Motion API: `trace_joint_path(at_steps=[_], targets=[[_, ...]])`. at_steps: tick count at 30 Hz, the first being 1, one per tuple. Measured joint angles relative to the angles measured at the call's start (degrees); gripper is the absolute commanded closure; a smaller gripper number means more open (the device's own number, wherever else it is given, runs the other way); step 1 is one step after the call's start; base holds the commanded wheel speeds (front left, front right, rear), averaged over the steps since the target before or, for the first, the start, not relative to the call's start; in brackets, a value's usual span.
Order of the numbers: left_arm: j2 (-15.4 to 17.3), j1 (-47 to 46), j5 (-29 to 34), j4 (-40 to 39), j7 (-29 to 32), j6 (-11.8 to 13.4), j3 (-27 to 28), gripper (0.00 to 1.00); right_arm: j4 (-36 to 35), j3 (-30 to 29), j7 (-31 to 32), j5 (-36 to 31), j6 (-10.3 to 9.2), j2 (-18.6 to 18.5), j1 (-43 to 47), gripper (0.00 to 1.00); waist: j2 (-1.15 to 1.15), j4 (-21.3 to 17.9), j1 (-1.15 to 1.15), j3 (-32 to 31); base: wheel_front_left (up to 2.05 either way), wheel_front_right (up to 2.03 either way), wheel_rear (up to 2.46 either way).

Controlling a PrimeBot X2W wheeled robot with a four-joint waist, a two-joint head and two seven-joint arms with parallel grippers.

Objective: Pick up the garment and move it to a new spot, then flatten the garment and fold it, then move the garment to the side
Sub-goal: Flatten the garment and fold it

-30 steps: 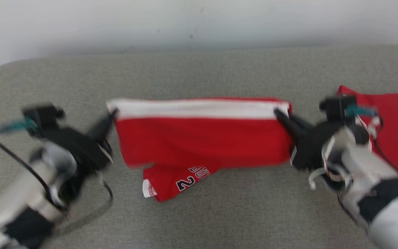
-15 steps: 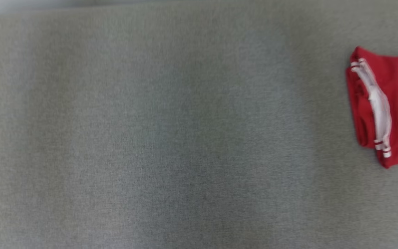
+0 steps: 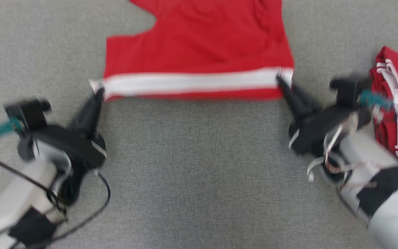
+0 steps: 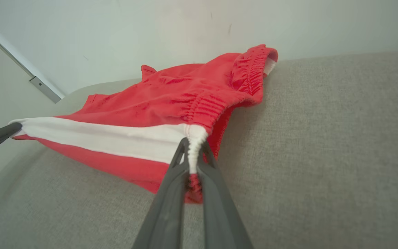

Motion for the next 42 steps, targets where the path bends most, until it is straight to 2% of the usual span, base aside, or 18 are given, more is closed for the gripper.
trace_joint_path(at_steps=[7, 13, 16, 21, 25, 34, 42], targets=[[0.2, 7.9, 3.1, -1.2, -0.6, 0.0, -4.5, 1.0, -5.3, 3.7, -3.6, 2.4, 0.0, -1.6, 9.3, 1.0, -0.01, -0.5, -0.01, -5.1, 0.0, 0.0, 0.0], [0.3, 11.3, 4.0, -1.5, -1.0, 0.6, -6.3, 1.0, -6.8, 4.7, -4.2, 3.5, 0.0, -6.4, 14.5, 1.0, -0.01, -0.9, -0.02, -9.9, 0.0, 0.0, 0.0], [0.4, 14.2, 4.0, -1.4, -1.0, 0.6, -7.8, 1.0, -7.2, 5.4, -4.3, 5.4, 0.0, -7.5, 19.2, 1.0, -0.01, -0.9, -0.02, -12.4, 0.0, 0.0, 0.0], [1.1, 21.1, 4.0, -1.4, -1.0, 2.0, -9.3, 1.0, -8.0, 5.8, -4.7, 8.2, 0.01, -7.8, 26.6, 1.0, -0.02, -0.7, -0.02, -16.5, 0.0, 0.0, 0.0], [1.4, 25.3, 3.7, -2.0, -1.0, 4.0, -10.1, 1.0, -8.5, 6.4, -4.8, 9.3, 0.01, -7.8, 31.4, 1.0, -0.02, -0.7, -0.01, -20.1, 0.0, 0.0, 0.0], [3.1, 30.0, 3.7, -3.8, -1.0, 6.3, -11.1, 1.0, -10.5, 7.3, -5.2, 10.6, 0.02, -8.6, 37.0, 1.0, -0.02, -1.3, -0.02, -24.5, 0.0, 0.0, 0.0], [3.0, 30.3, 3.7, -4.6, -0.2, 7.3, -11.2, 1.0, -10.9, 7.4, -5.2, 11.4, 0.02, -8.6, 37.5, 1.0, -0.02, -1.6, 0.0, -24.8, 0.0, 0.0, 0.0]])
